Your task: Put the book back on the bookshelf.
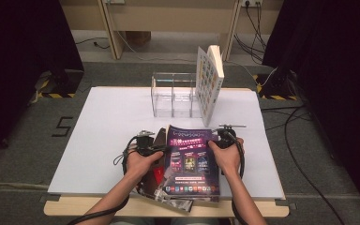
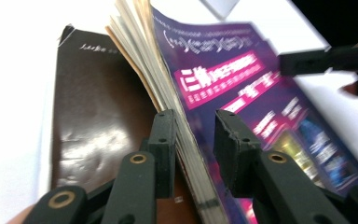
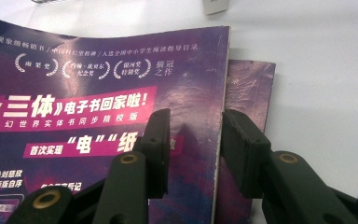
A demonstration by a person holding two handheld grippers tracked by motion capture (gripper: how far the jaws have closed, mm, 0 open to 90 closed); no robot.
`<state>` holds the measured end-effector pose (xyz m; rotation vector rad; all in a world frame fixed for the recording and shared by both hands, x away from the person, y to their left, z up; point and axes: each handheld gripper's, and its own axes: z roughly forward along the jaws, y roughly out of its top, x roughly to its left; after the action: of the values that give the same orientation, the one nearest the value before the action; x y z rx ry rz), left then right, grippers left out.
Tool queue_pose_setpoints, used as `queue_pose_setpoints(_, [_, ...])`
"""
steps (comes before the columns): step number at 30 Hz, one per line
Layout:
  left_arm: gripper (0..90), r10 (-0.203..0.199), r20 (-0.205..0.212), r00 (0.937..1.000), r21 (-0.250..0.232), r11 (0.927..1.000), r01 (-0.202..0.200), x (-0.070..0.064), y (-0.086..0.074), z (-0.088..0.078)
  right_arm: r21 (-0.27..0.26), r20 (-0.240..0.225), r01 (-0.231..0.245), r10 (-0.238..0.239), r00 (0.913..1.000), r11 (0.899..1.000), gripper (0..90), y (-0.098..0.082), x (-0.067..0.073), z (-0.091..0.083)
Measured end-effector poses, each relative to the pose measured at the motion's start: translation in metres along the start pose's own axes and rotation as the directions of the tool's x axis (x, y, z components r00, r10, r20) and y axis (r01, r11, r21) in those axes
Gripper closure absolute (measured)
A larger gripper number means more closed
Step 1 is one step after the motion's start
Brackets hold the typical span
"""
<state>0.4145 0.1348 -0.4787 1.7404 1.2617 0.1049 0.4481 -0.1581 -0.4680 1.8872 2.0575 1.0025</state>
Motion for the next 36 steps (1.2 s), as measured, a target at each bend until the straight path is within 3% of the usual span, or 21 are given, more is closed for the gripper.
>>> queue_pose_setpoints(6, [67.9, -0.026, 0.004, 0.9997, 0.009, 0.9996, 0.026, -0.002, 0.002, 0.001, 0.003, 0.008, 0.001, -0.001, 1.0000, 1.000, 64.2, -0.001, 0.001, -0.001])
queue_pose_setpoints(8, [69.4, 0.002, 0.014, 0.9999, 0.007, 1.0000, -0.003, -0.005, 0.004, 0.002, 0.010, 0.004, -0.008, 0.008, 1.0000, 1.000, 65.5, -0.001, 0.000, -0.002])
queue_pose_setpoints(12, [73.4, 0.080, -0.060, 0.9950, 0.047, 0.9959, -0.077, -0.009, 0.004, 0.005, 0.029, 0.005, -0.011, 0.011, 0.9999, 1.000, 69.8, -0.001, -0.003, -0.006])
queue_pose_setpoints(18, [76.2, 0.077, -0.084, 0.9935, 0.057, 0.9957, -0.073, -0.009, 0.004, 0.007, 0.048, 0.004, 0.002, -0.002, 1.0000, 0.999, 70.2, -0.001, -0.003, -0.009])
queue_pose_setpoints(31, [80.9, 0.093, -0.069, 0.9933, 0.073, 0.9935, -0.088, -0.019, 0.006, 0.017, 0.022, 0.006, -0.038, 0.038, 0.9992, 0.999, 64.0, 0.007, -0.021, -0.017])
queue_pose_setpoints(36, [81.1, 0.108, -0.060, 0.9923, 0.080, 0.9914, -0.103, -0.026, 0.004, 0.019, 0.034, 0.001, -0.052, 0.052, 0.9987, 0.998, 60.2, 0.012, -0.026, -0.017])
